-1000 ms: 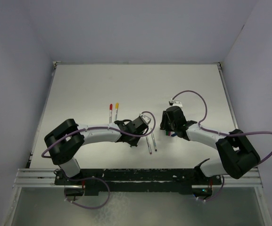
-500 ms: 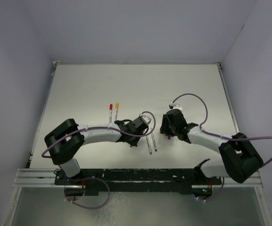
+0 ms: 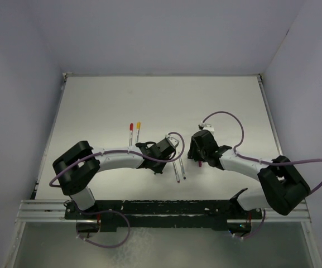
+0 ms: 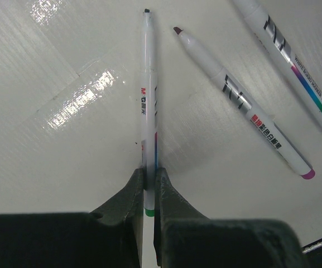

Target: Insert the pens into the pen caps

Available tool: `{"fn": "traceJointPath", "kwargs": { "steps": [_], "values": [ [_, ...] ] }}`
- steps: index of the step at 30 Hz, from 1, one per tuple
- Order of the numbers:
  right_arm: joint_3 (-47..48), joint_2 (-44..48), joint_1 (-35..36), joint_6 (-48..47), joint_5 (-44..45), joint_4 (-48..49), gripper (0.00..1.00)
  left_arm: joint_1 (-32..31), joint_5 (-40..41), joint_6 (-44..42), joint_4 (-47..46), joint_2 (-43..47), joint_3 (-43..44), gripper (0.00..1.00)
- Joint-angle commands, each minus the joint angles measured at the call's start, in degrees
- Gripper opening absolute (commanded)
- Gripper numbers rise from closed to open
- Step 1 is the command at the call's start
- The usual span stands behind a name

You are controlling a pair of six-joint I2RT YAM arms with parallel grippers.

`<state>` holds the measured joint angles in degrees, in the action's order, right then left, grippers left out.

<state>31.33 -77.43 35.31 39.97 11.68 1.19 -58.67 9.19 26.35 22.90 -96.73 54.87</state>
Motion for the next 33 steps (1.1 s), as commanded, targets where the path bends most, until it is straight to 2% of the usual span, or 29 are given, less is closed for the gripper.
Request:
{"fn": "traceJointPath", "kwargs": {
  "steps": [1,6,10,12,14,15,16,22,29,33],
  "values": [
    [-0.84,-4.58,0.78,3.06,0.01,-9.11,0.45,-0.37,-2.07,-0.55,2.61,-2.52,-0.85,0.00],
    [-0.67,-6.07,2.09,4.29,-0.17,-10.62,0.38,-0.31,-2.07,-0.55,2.59,-2.49,-1.02,0.00],
    [-0.05,-6.85,3.78,6.00,0.49,-13.39,0.22,-0.39,-1.90,-0.44,2.77,-2.19,-1.24,0.00],
    [0.11,-6.71,4.71,6.77,0.39,-14.29,0.20,-0.34,-1.73,-0.47,2.77,-1.91,-1.47,0.00],
    [0.38,-6.59,5.39,7.71,0.55,-15.15,0.25,-0.36,-1.50,-0.51,2.82,-1.73,-1.53,0.00],
    [0.44,-6.72,5.65,7.94,0.73,-15.60,0.37,-0.32,-1.40,-0.60,2.81,-1.69,-1.59,0.00],
    [0.47,-6.89,5.83,8.22,1.05,-15.85,0.42,-0.24,-1.37,-0.60,2.77,-1.55,-1.65,0.00],
    [0.46,-7.22,6.27,9.95,1.46,-16.79,0.51,-0.26,-1.47,-1.24,2.51,-1.72,-1.79,0.00],
    [-1.21,-5.04,7.05,13.65,0.48,-19.08,0.52,-0.23,-1.66,-2.02,1.69,-1.55,-1.93,0.00],
    [-1.94,-2.92,8.29,16.16,0.20,-21.70,0.44,-0.23,-1.89,-2.69,1.37,-1.61,-2.04,0.00]
  ]
}}
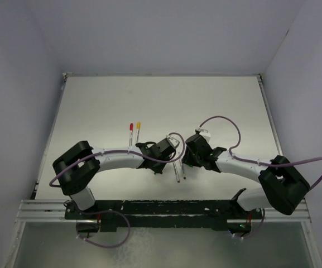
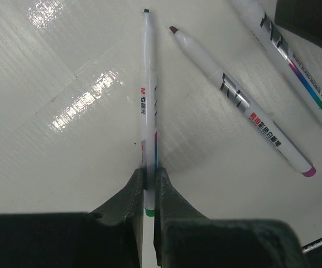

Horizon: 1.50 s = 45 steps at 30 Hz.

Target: Insert the pens into the pen caps

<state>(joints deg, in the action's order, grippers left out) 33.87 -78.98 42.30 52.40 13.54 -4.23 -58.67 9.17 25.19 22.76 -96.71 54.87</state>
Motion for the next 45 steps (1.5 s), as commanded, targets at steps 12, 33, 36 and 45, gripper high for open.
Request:
{"fn": "traceJointPath", "kwargs": {
  "steps": [12,33,36,45],
  "values": [
    [-2.81,2.58,4.89,6.61,-0.56,-23.76,0.39,-0.20,-2.23,-1.72,-0.24,-0.56,-3.41,0.00],
    [5.88,-7.29,5.36,6.05,6.05,-28.39,0.39,0.24,-1.63,-0.56,-1.79,1.60,-5.28,0.00],
    [6.76,-8.32,5.38,5.95,6.49,-28.47,0.39,1.54,-2.14,0.63,-2.12,2.31,-6.59,0.00],
    [8.58,-11.87,5.33,3.61,5.93,-25.73,0.39,4.25,-3.31,0.73,-2.19,2.88,-7.76,0.00]
  ]
}}
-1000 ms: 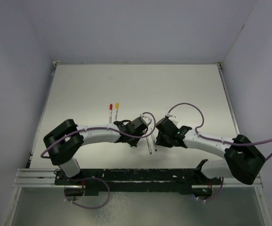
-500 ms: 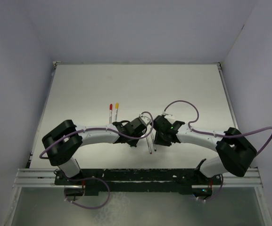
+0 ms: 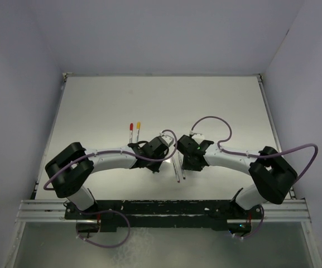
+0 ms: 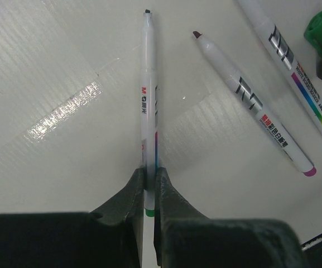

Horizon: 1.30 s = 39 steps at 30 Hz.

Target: Insert the pens into the pen caps

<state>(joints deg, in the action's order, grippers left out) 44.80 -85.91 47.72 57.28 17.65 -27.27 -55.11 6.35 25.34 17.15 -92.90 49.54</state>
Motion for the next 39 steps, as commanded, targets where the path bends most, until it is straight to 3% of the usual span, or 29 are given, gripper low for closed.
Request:
{"fn": "traceJointPath", "kwargs": {
  "steps": [1,8,16,22,31,33,36,39],
  "values": [
    [-2.07,-5.46,-0.07,-1.63,1.78,-2.52,0.38,0.74,-0.59,0.58,3.44,-0.92,-2.43,0.00],
    [-1.39,-7.87,-0.09,-3.02,1.51,-1.40,0.36,0.82,-1.36,0.50,3.17,-1.57,-2.25,0.00],
    [-1.64,-9.04,-0.08,-4.24,0.10,0.20,0.22,0.88,-1.91,0.15,3.02,-1.98,-1.66,0.00],
    [-1.17,-10.60,-0.07,-4.84,-0.87,0.99,0.30,0.89,-2.13,0.12,3.09,-1.97,-1.71,0.00],
    [-1.42,-12.38,-0.09,-4.42,-0.29,0.81,0.31,0.97,-2.28,0.10,3.08,-2.02,-1.59,0.00],
    [-1.67,-12.67,-0.07,-4.30,-0.36,0.93,0.23,0.97,-2.39,0.05,3.02,-2.10,-1.64,0.00],
    [-2.02,-12.96,-0.09,-4.64,-0.96,1.40,0.00,0.97,-2.53,0.04,3.09,-2.07,-1.64,0.00],
    [-2.40,-12.69,-0.09,-5.01,-1.30,1.60,0.00,0.97,-2.52,0.06,3.12,-1.96,-1.64,0.00]
  ]
}}
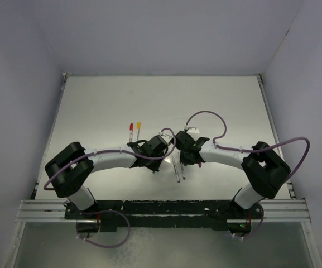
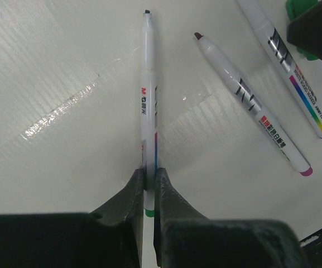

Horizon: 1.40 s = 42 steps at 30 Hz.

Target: Insert the pens into the pen caps

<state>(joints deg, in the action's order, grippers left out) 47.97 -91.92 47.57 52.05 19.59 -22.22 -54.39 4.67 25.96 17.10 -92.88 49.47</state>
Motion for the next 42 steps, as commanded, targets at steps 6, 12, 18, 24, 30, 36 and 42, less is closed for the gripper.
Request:
{"fn": "traceJointPath", "kwargs": {
  "steps": [6,12,18,24,30,36,42],
  "values": [
    [-5.34,-1.52,0.09,1.41,0.22,-6.40,0.00,0.94,-0.01,0.04,2.70,-0.40,-2.16,0.00],
    [-5.56,8.36,0.07,1.97,3.89,-8.66,0.00,3.32,-1.15,-0.13,0.45,-0.12,-3.03,0.00],
    [-5.37,17.55,0.07,2.41,6.77,-11.48,0.00,4.34,-0.59,-0.61,-0.76,-2.40,-2.73,0.00],
    [-3.50,23.96,0.08,2.31,11.13,-11.70,0.00,4.40,0.48,-2.27,-1.59,-1.66,-2.19,0.00],
    [-1.05,28.35,-0.08,-4.98,17.73,-0.81,0.00,4.40,4.84,-5.22,-4.17,6.41,-1.84,0.00],
    [1.17,28.94,-2.97,-14.04,18.36,12.34,0.00,4.43,5.95,-8.75,-11.57,15.65,-3.83,0.00],
    [-2.10,30.24,-13.83,-18.60,4.26,31.69,0.00,4.44,5.06,-11.41,-24.58,23.77,-7.98,0.00]
  ]
}}
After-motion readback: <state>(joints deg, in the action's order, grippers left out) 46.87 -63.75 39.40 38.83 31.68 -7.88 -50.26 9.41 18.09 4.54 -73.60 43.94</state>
